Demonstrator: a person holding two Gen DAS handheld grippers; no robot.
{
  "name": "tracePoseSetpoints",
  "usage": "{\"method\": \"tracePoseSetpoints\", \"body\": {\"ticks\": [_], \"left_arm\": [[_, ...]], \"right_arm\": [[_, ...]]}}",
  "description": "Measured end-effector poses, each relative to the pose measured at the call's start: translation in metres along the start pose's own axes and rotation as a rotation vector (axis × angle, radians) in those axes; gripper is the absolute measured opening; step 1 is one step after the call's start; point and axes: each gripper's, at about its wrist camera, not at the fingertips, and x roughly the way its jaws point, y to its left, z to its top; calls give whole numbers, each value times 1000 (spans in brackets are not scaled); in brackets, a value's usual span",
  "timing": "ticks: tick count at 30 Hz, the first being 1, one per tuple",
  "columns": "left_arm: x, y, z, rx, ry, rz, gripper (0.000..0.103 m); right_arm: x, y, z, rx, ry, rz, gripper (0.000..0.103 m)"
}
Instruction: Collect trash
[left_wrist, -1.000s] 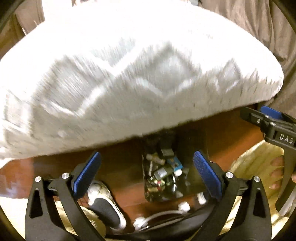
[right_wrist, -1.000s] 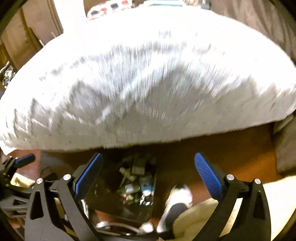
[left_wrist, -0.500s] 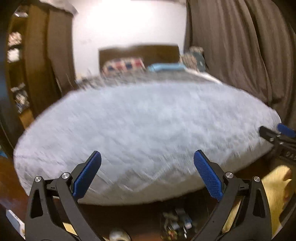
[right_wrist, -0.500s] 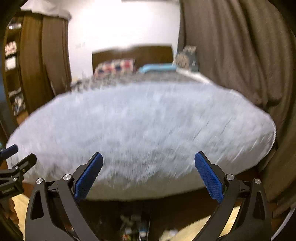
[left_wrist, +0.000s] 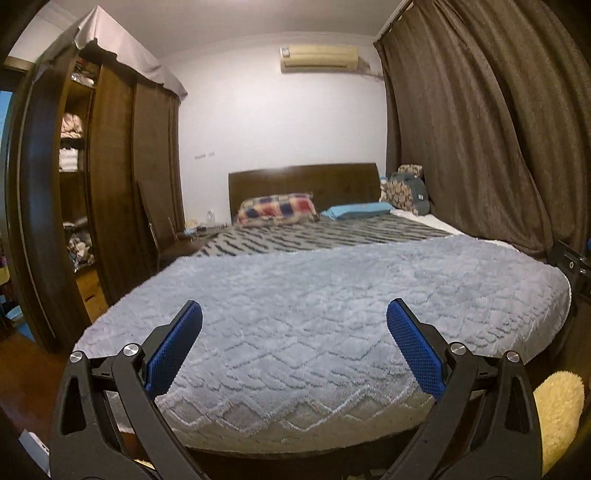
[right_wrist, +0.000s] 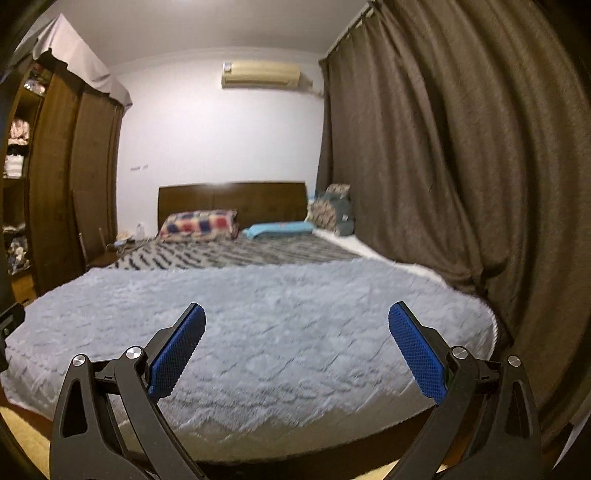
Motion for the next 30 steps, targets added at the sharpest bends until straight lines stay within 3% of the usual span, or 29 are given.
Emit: {"method": "tracePoseSetpoints", "body": {"ticks": [6,30], "left_arm": [[-8,5,5,-12,-29,15,95],[-12,8,3,-19,-28,28,95]], "right_arm": [[-11,0,5,1,-38,-4,100],[-3,-4,1,20,-9,5,100]]}}
